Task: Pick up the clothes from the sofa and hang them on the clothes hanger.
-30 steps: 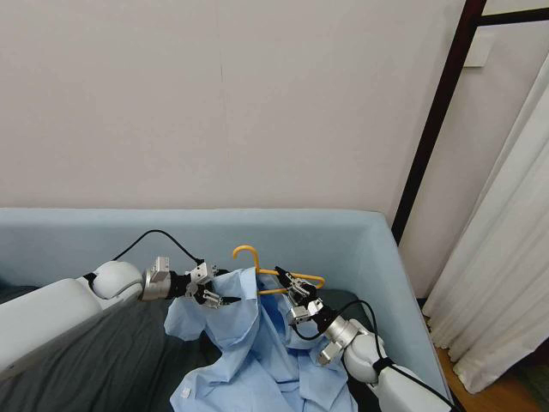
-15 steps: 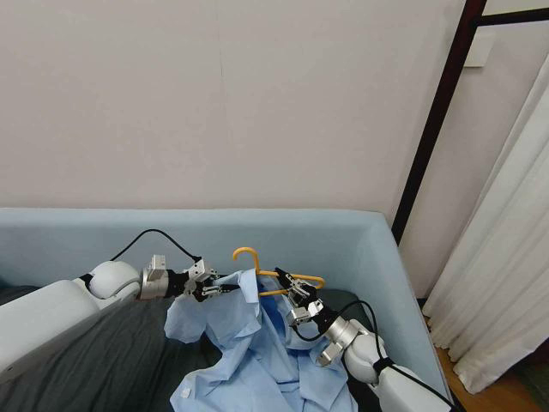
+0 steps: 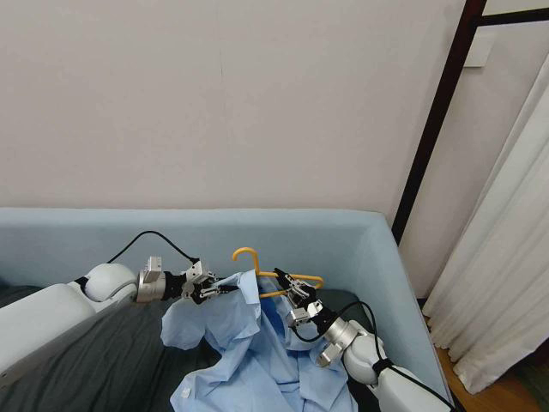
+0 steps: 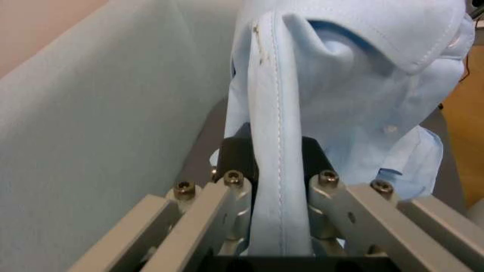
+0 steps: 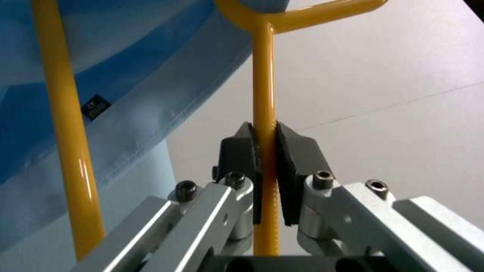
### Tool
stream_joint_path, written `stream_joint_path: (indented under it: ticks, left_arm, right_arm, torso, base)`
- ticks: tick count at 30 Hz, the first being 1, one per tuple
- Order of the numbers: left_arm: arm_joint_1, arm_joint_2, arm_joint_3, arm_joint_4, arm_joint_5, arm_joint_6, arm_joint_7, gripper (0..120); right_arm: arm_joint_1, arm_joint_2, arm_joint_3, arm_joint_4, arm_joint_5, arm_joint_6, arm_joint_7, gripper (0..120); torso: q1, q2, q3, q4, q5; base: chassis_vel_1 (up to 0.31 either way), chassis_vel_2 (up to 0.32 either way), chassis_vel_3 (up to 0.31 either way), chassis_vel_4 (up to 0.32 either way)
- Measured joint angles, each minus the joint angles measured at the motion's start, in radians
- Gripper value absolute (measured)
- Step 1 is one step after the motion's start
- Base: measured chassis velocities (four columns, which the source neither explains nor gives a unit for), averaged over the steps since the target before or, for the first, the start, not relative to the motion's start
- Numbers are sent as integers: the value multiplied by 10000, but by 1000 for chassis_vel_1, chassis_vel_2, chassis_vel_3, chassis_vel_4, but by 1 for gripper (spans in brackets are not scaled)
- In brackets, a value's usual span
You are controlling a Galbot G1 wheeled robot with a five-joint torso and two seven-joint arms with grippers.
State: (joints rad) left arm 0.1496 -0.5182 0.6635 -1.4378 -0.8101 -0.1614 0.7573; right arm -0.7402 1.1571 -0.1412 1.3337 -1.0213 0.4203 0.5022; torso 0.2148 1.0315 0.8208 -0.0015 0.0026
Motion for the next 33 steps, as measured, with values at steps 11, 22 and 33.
stream_joint_path:
  ticks: [11, 22, 33]
  left_arm:
    - [463, 8, -509, 249, 17, -275, 502, 7]
    - [777, -7, -911, 662, 52, -448, 629, 7]
    - [852, -199, -1288, 1152, 165, -583, 619, 7]
  right_arm:
    - [-168, -265, -292, 438, 931, -368, -430, 34]
    - [-490, -642, -376, 1141, 2071, -616, -661, 70]
    - [-1981, -1535, -392, 3054, 5866, -2196, -423, 100]
  torso:
    - [0, 1, 0, 0, 0]
    - [0, 1, 0, 1, 0]
    - [0, 2, 0, -2, 1]
  base:
    - [0, 0, 0, 0]
    - [0, 0, 0, 0]
    - [0, 0, 0, 0]
